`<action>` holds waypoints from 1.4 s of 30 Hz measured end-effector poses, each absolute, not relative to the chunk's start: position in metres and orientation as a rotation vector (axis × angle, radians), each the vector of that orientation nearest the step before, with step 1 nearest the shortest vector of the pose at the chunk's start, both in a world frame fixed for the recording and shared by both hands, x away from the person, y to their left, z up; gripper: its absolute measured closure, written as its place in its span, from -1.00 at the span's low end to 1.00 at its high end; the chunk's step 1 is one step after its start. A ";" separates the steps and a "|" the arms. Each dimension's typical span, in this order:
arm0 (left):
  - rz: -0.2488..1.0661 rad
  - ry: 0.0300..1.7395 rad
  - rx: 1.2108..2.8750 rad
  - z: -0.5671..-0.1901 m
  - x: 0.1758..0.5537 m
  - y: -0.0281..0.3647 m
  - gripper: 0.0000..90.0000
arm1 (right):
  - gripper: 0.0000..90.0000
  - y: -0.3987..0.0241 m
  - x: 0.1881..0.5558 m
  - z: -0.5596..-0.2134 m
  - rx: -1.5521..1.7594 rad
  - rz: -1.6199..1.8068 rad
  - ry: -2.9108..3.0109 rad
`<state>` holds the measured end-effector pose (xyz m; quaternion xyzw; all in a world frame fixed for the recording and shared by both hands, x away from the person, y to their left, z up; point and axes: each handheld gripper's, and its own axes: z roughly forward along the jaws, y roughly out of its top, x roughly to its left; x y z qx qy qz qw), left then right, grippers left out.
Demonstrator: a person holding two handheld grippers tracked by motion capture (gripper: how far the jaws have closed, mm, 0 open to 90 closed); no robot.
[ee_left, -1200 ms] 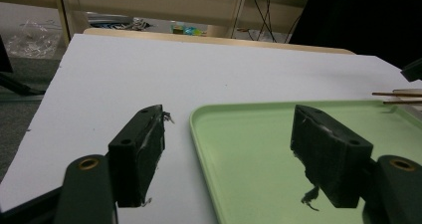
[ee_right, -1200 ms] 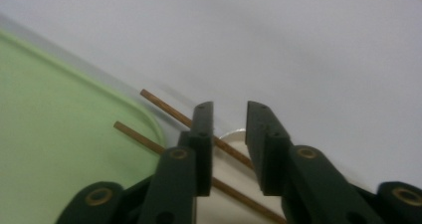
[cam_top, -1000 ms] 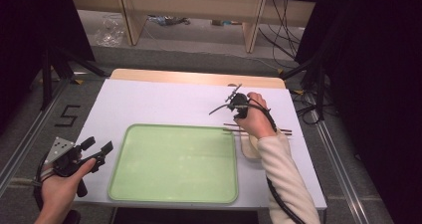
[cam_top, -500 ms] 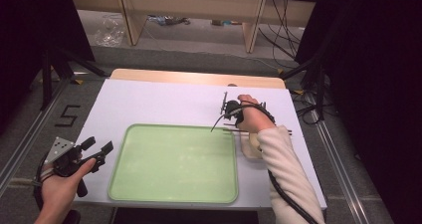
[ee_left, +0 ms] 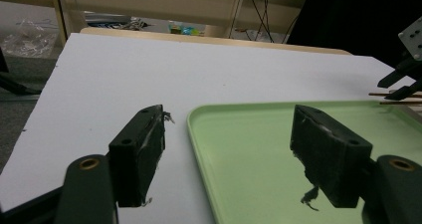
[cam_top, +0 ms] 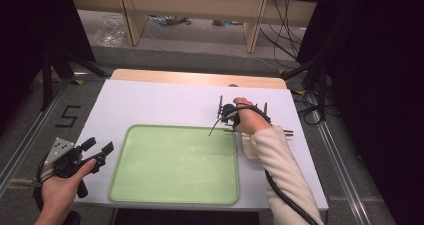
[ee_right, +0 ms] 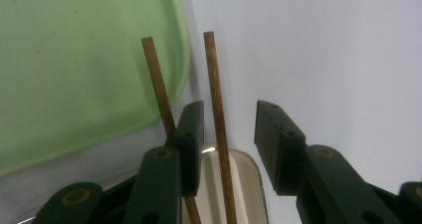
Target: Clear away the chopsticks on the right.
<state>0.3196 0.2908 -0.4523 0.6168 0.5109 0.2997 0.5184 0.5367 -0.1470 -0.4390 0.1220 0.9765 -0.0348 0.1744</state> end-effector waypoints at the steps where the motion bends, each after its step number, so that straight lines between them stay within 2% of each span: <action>1: 0.720 1.225 1.480 -0.452 0.320 0.291 -0.34 | 0.48 -0.147 0.537 -0.439 0.348 -0.101 2.770; 14: 0.696 1.245 1.467 -0.453 0.319 0.290 -0.34 | 0.58 -0.145 0.540 -0.442 0.318 -0.119 2.775; 23: 0.695 1.247 1.466 -0.453 0.319 0.290 -0.34 | 0.77 -0.146 0.539 -0.445 0.262 -0.152 2.794; 37: 0.698 1.246 1.472 -0.453 0.319 0.290 -0.34 | 0.76 -0.147 0.539 -0.445 0.272 -0.153 2.791; 42: 0.701 1.245 1.473 -0.453 0.319 0.290 -0.34 | 0.89 -0.147 0.538 -0.447 0.294 -0.163 2.799</action>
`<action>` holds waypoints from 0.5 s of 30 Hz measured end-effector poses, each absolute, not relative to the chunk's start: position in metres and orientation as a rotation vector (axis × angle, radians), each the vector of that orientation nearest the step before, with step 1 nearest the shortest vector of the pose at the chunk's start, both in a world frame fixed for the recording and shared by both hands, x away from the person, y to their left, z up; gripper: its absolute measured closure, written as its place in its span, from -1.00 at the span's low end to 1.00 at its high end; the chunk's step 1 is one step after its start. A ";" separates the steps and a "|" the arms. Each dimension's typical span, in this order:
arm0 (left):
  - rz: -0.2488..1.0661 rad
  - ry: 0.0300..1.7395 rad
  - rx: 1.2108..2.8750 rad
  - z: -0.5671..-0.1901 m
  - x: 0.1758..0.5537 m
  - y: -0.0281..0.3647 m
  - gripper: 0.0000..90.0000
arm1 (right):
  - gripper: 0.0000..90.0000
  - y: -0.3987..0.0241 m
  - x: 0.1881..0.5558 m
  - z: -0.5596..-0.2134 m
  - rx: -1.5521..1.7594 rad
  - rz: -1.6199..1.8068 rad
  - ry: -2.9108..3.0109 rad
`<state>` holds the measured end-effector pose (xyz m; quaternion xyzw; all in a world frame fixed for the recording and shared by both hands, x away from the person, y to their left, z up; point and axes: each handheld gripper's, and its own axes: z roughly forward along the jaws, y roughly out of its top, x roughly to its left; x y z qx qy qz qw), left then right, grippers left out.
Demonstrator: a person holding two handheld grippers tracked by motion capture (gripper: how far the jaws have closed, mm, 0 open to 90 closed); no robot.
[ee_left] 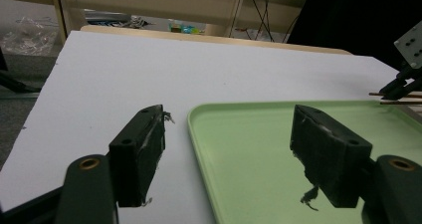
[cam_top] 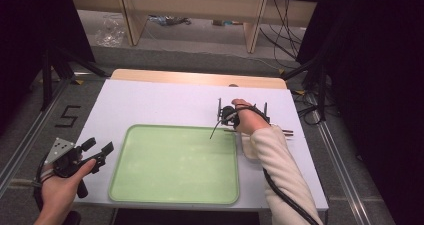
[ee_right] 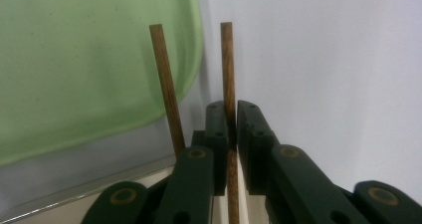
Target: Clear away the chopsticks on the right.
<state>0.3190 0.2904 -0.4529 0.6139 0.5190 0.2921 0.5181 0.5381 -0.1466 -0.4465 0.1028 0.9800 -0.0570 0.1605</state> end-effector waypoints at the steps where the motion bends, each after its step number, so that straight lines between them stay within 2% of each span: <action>1: 0.701 1.245 1.473 -0.453 0.319 0.290 -0.34 | 0.91 -0.146 0.537 -0.447 0.324 -0.174 2.798; 15: 0.701 1.246 1.471 -0.453 0.319 0.290 -0.34 | 0.95 -0.147 0.536 -0.432 0.260 -0.111 2.699</action>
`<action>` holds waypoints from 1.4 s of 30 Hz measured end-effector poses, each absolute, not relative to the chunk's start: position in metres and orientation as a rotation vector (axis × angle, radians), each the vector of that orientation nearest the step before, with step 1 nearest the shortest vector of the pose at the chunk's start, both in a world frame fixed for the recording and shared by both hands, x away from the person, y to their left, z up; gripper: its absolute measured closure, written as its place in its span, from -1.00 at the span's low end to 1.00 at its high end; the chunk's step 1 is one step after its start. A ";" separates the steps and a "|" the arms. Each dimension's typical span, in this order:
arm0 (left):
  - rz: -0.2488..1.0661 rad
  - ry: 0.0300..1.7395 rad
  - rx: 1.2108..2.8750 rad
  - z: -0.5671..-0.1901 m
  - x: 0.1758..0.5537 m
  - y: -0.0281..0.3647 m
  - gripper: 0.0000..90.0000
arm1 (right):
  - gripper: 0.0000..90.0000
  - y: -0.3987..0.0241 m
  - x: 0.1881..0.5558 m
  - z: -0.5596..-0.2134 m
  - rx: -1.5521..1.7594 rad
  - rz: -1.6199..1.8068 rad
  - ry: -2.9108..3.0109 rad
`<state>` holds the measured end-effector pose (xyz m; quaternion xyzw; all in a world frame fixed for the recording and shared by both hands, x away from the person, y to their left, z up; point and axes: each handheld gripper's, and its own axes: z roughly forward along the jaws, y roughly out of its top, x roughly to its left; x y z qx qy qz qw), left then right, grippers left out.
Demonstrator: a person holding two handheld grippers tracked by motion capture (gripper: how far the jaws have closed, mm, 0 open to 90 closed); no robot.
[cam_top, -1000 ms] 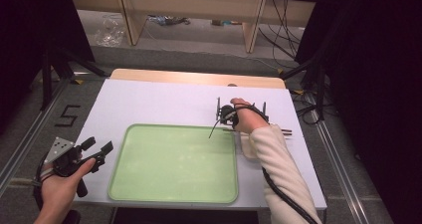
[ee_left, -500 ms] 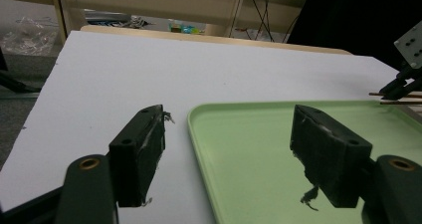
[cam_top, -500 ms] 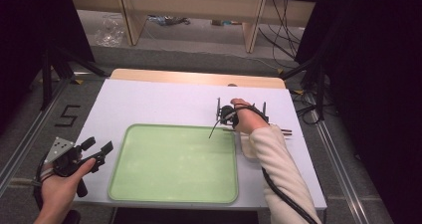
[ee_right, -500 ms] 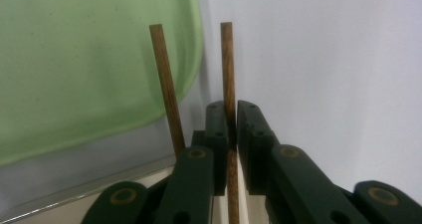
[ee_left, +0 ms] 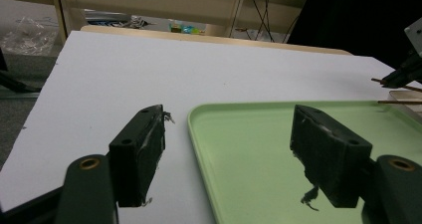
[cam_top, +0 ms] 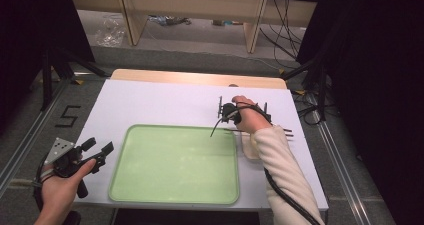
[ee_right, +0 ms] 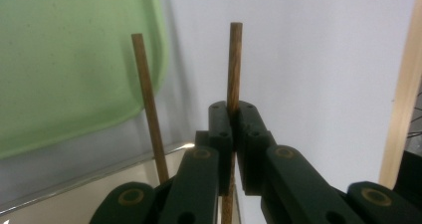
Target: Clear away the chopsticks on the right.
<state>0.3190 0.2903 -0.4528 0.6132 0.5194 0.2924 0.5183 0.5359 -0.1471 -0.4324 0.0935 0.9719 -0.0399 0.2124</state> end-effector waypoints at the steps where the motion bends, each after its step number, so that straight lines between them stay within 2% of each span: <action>1: 0.702 1.245 1.472 -0.453 0.319 0.290 -0.34 | 0.95 -0.147 0.535 -0.431 0.266 -0.098 2.688; 23: 0.703 1.246 1.471 -0.453 0.319 0.291 -0.34 | 0.95 -0.144 0.522 -0.383 0.302 0.182 2.424; 32: 0.714 1.237 1.478 -0.453 0.319 0.291 -0.34 | 0.95 -0.144 0.507 -0.360 0.434 0.448 2.267; 42: 0.705 1.246 1.472 -0.453 0.319 0.291 -0.34 | 0.95 -0.151 0.498 -0.355 0.546 0.685 2.175</action>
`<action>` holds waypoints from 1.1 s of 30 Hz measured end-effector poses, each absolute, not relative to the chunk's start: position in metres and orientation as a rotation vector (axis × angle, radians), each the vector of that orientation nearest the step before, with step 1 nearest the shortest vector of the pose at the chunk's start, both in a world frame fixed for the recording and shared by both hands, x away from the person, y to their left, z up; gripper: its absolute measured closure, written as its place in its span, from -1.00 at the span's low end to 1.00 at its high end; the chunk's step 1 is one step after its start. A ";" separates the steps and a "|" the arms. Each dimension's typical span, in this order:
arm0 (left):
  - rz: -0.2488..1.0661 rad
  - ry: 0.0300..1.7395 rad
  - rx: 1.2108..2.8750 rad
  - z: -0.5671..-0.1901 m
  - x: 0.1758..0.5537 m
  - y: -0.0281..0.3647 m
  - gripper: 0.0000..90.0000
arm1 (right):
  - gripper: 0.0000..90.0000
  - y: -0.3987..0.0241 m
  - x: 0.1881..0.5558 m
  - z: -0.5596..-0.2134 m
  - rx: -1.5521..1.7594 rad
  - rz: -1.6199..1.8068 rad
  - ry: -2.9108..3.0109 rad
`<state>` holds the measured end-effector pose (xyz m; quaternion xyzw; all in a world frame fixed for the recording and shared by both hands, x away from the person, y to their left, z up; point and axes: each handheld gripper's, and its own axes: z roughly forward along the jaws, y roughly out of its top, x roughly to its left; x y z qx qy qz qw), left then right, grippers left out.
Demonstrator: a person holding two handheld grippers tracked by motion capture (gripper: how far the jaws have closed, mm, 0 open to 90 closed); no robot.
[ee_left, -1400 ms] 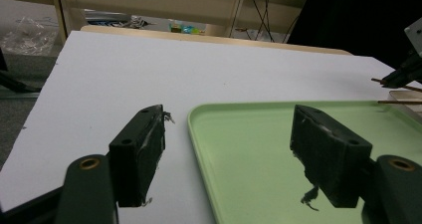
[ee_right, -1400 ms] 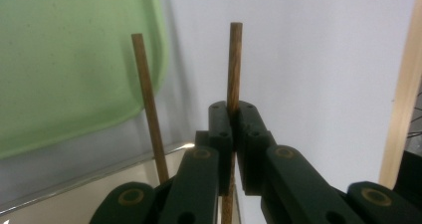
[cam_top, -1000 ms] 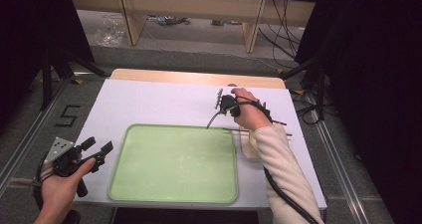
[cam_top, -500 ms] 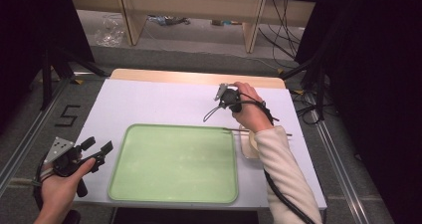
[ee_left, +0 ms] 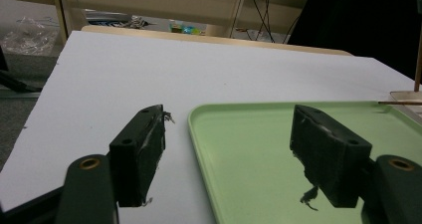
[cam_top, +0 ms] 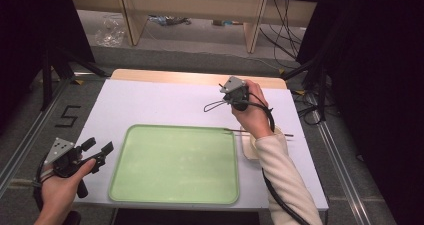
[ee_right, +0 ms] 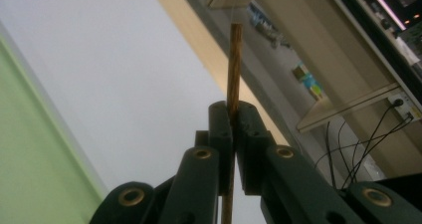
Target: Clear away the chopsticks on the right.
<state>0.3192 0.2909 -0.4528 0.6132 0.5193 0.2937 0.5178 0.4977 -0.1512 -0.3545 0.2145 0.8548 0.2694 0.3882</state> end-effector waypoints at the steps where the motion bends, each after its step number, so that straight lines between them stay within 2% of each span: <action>1: 0.706 1.246 1.473 -0.453 0.319 0.291 -0.34 | 0.95 -0.152 0.496 -0.354 0.565 0.716 2.159; 18: 0.707 1.236 1.474 -0.452 0.319 0.291 -0.33 | 0.95 -0.156 0.476 -0.328 0.746 1.043 1.983; 33: 0.695 1.238 1.464 -0.452 0.319 0.290 -0.33 | 0.95 -0.155 0.466 -0.313 0.878 1.164 1.951</action>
